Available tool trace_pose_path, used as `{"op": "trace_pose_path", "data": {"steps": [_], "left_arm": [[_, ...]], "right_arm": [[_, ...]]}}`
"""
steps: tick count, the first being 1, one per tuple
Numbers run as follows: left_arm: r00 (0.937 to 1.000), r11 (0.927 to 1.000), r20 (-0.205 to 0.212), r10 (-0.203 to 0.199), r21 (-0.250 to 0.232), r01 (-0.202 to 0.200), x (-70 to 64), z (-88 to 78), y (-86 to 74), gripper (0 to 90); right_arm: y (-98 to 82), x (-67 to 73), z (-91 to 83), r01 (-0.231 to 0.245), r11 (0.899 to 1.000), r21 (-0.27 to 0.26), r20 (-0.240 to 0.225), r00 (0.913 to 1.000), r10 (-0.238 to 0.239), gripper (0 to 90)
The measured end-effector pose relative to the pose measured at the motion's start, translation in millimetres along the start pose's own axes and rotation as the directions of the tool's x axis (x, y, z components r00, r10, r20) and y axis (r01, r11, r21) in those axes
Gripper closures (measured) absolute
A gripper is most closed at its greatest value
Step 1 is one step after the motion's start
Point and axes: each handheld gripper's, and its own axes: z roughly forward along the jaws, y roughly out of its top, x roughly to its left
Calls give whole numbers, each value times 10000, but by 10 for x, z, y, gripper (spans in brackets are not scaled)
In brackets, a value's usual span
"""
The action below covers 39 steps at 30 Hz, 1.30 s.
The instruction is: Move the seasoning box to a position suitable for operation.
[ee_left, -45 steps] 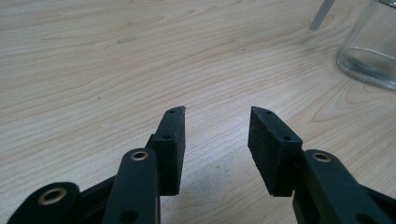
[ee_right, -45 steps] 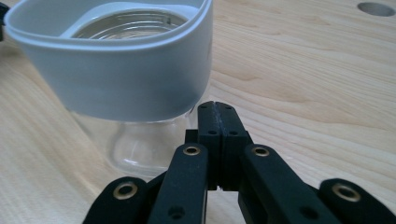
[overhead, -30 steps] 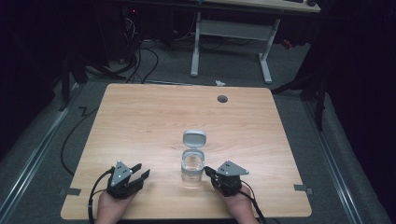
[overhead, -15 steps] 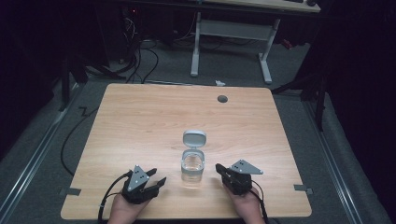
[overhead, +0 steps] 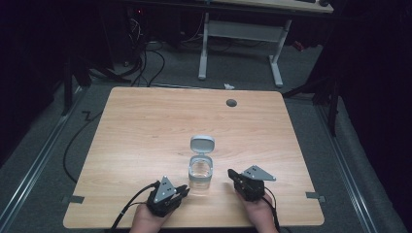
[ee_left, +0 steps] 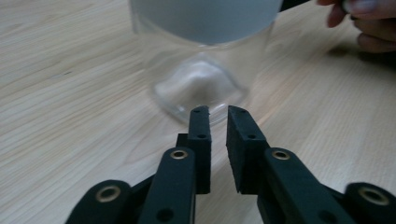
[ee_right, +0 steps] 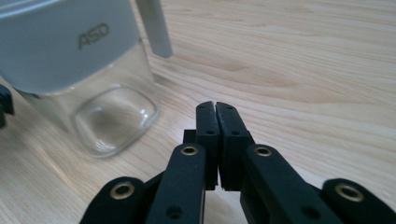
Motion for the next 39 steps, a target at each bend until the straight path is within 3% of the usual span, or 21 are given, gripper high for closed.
{"op": "trace_pose_path", "data": {"steps": [6, 21, 27, 39], "left_arm": [[9996, 9998, 237, 127, 144, -130, -121, 121, -33, 859], [9991, 9998, 404, 94, 181, -101, -216, 367, -45, 883], [9995, 9997, 253, 171, 166, -176, -183, 287, -33, 863], [9983, 9985, 200, -539, -78, 541, -110, 234, -16, 866]], "right_arm": [[149, 25, 136, 371, 9991, 181, -68, 9993, -370, 895], [399, -73, 223, -52, 9996, -284, -197, 9998, 47, 899], [583, -92, 300, -90, 9987, -495, -249, 9997, 77, 899], [874, -111, 491, -91, 9972, -741, -270, 9996, 71, 900]]}}
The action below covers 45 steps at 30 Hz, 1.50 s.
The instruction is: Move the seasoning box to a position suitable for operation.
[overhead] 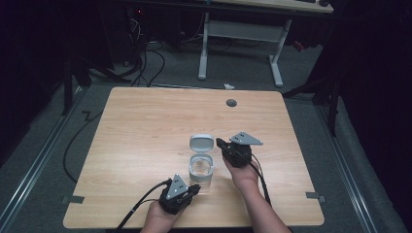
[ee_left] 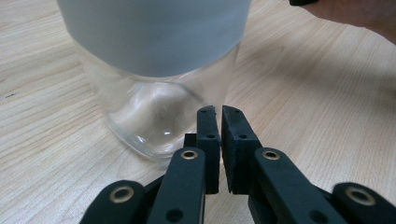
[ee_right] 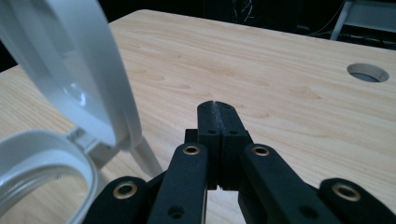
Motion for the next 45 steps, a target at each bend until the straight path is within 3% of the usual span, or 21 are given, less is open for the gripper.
{"op": "trace_pose_path", "data": {"steps": [11, 19, 45], "left_arm": [[9999, 9999, -48, -95, 34, 96, 9, 9, 6, 892], [9998, 9999, -84, -161, -23, 161, 12, 7, 12, 900], [9998, 9998, 41, -192, -87, 192, 12, -5, 17, 894]], "right_arm": [[235, 71, -25, 135, 9989, -443, -260, 9996, -146, 900], [294, 152, -47, 306, 9980, -546, -463, 9984, -332, 900], [-9, 386, -419, 652, 9953, -712, -1193, 9901, -734, 899]]}}
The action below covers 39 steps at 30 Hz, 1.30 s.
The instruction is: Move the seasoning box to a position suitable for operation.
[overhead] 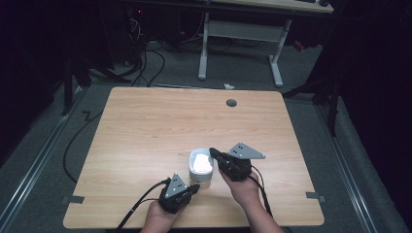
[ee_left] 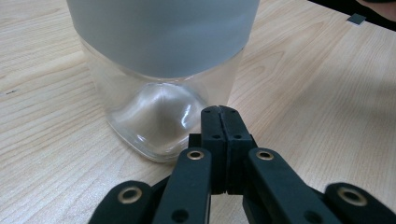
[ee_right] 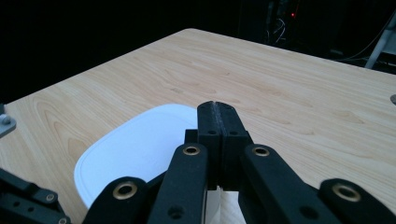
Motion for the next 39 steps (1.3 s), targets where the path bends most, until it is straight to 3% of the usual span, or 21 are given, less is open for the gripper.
{"op": "trace_pose_path", "data": {"steps": [16, 22, 27, 30, 33, 35, 36, 37, 38, 39], "left_arm": [[9999, 10000, 113, 64, 68, -65, -19, -31, 24, 891], [9994, 9997, 262, 230, 53, -231, -22, -203, 165, 888], [9995, 9988, -25, 307, -378, -307, 152, -422, 377, 872], [9969, 9959, -776, 160, -878, -228, 449, -585, 561, 859], [9860, 9918, -1654, 223, -1208, -427, 742, -714, 656, 828], [9672, 9865, -2534, 165, -1533, -570, 952, -791, 697, 764], [9599, 9851, -2802, -54, -1667, -431, 1043, -836, 722, 720], [9536, 9832, -2998, -261, -1802, -297, 1114, -879, 744, 685], [9536, 9832, -2998, -261, -1802, -297, 1114, -879, 744, 658], [9394, 9790, -3411, -349, -2008, -366, 1212, -943, 775, 636]], "right_arm": [[-182, -106, -175, -147, 9999, 63, 478, 9988, 143, 896], [-349, -252, -254, -373, 9984, 415, 943, 9950, 333, 883], [-462, -390, -310, -681, 9960, 582, 1312, 9895, 600, 871], [-592, -560, -379, -1030, 9917, 764, 1726, 9810, 886, 858], [-690, -697, -445, -1288, 9872, 938, 2099, 9719, 1069, 854], [-755, -787, -503, -1462, 9843, 990, 2308, 9655, 1202, 841], [-785, -824, -536, -1551, 9826, 1024, 2445, 9614, 1263, 831], [-816, -862, -567, -1564, 9826, 999, 2546, 9587, 1267, 821], [-846, -896, -603, -1601, 9820, 999, 2634, 9560, 1291, 807], [-886, -932, -646, -1670, 9813, 958, 2747, 9520, 1352, 790]]}}
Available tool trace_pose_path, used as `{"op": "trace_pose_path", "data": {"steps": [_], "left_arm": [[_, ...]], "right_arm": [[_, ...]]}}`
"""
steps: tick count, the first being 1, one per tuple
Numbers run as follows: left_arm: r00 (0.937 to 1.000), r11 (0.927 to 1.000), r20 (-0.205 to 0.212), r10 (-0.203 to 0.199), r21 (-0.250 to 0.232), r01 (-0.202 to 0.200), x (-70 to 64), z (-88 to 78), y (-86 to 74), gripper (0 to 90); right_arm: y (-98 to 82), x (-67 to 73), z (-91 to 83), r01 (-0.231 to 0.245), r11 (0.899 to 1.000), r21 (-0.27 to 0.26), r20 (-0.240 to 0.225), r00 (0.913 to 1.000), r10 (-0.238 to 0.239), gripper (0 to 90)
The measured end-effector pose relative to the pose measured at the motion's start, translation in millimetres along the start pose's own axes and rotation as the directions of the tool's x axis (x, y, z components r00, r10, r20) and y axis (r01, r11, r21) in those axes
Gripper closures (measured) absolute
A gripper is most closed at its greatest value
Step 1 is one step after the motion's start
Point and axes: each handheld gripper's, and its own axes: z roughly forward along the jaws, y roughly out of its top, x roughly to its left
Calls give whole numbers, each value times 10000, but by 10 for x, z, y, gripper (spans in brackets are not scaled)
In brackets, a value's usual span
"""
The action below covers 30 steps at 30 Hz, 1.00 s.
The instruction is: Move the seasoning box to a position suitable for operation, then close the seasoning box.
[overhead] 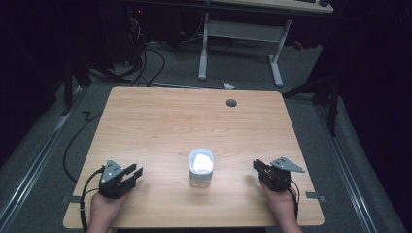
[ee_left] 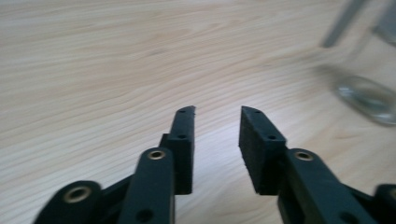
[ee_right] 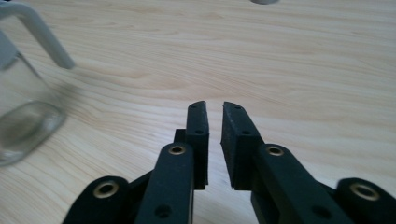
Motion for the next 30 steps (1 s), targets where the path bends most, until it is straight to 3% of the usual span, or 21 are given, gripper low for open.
{"op": "trace_pose_path", "data": {"steps": [1, 4, 10, 15, 20, 22, 30], "left_arm": [[10000, 10000, 0, 0, 0, 0, 0, 0, 0, 611], [9987, 9997, -514, 67, -250, -80, 102, -18, 18, 570], [9954, 9989, -834, 462, -8, -464, 121, -13, -51, 560], [9911, 9956, -947, 936, 57, -935, 101, -65, -83, 556], [9933, 9983, -1010, 555, -98, -568, 115, -112, -81, 556], [9923, 9974, -1008, 720, 24, -722, 118, -107, -95, 555], [9939, 9980, -898, 635, 28, -635, 112, -89, -99, 554]], "right_arm": [[-23, -27, -18, -69, 10000, -7, 66, 10000, 69, 774], [-121, -115, -102, -238, 9995, -187, 363, 9990, 245, 725], [-190, -190, -192, -366, 9988, -338, 835, 9957, 393, 695], [-170, -180, -176, -343, 9986, -397, 769, 9963, 373, 683], [-151, -123, -181, -150, 9987, -493, 738, 9971, 186, 679], [-158, -121, -182, -210, 9986, -479, 718, 9971, 244, 679], [-151, -120, -156, -158, 9990, -426, 691, 9974, 188, 679]]}}
